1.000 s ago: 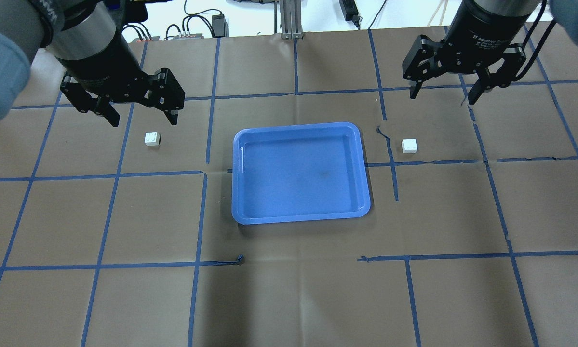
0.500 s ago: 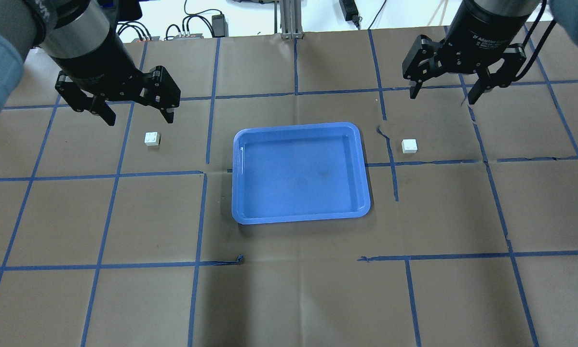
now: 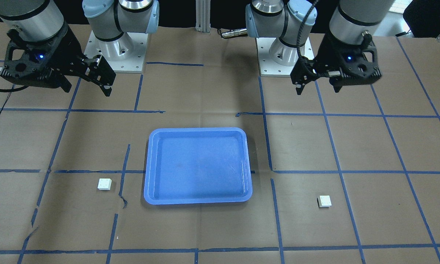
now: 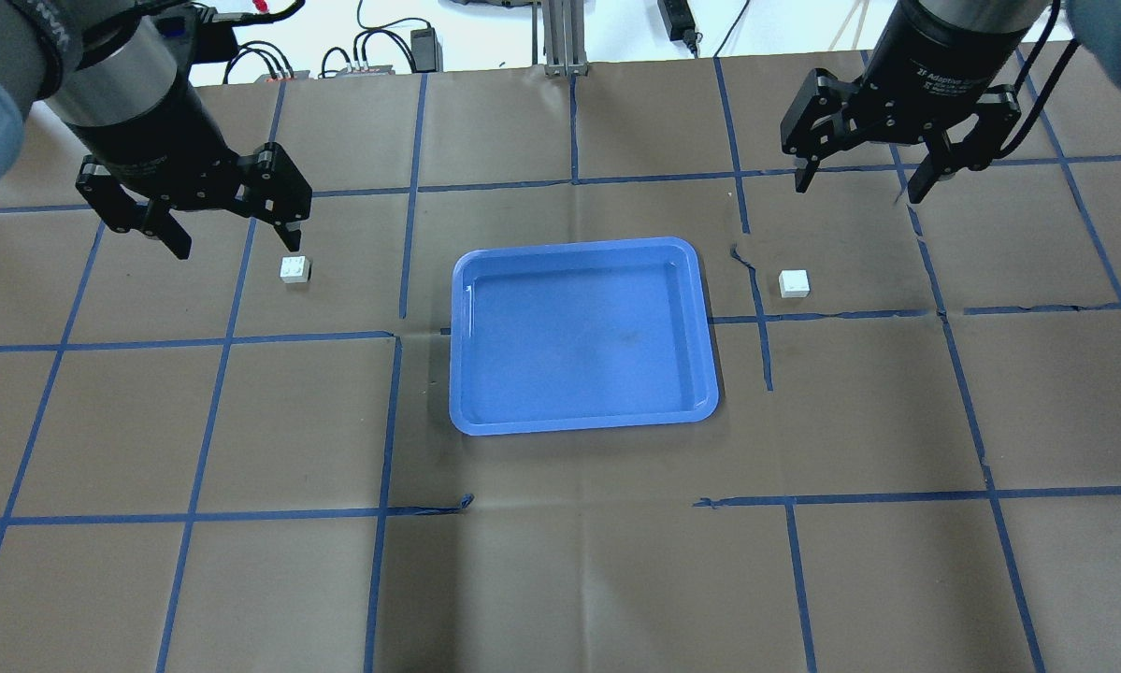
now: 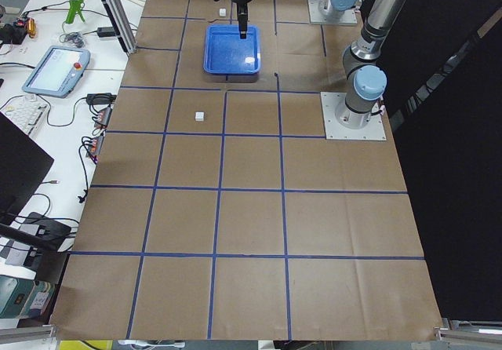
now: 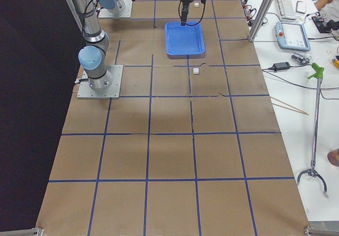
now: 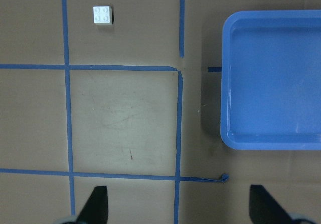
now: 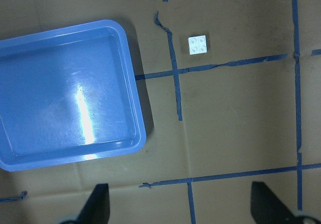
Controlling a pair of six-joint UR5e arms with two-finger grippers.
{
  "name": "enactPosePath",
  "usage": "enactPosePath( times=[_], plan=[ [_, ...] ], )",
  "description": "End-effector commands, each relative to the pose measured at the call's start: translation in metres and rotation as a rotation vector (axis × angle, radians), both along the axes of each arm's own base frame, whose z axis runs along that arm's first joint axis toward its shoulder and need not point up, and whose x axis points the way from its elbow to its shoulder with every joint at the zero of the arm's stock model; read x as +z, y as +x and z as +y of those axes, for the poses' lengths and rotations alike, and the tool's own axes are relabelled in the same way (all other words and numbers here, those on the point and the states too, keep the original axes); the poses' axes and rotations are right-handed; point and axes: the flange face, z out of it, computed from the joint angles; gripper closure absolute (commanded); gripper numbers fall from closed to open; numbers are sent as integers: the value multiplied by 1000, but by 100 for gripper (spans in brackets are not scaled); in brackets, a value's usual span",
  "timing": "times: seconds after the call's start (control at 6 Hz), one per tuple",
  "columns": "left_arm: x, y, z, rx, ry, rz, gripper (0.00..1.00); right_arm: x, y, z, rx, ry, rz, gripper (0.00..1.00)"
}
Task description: Assemble white blocks and place on blue tray
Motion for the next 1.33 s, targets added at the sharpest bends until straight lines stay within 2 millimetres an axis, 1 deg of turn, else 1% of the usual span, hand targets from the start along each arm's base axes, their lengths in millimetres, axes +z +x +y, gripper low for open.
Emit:
enactPosePath(
  times=[0.0,0.17,0.33,0.5,0.67,0.83,1.0,1.17],
  plan=[
    [-102,56,-92,23,30,8,1,0,0,0,0,-1,0,0],
    [-160,67,-120,28,-15,11,1,1,0,0,0,-1,0,0],
    [-212,81,-142,8,-34,6,1,1,-1,0,11,-4,-1,0],
    [-254,92,-151,-14,-39,-2,1,1,-2,-1,26,-5,-1,0],
    [-278,96,-154,-23,-65,-8,1,2,-2,-1,67,-10,-3,0],
    [-297,97,-153,-20,-48,-3,1,3,-2,-2,131,-18,-6,0],
    [-303,97,-154,-19,-38,0,2,2,-3,-4,241,-31,-8,0],
    [-307,97,-153,-20,-30,3,14,0,-10,-7,304,-31,-11,0]
  ],
)
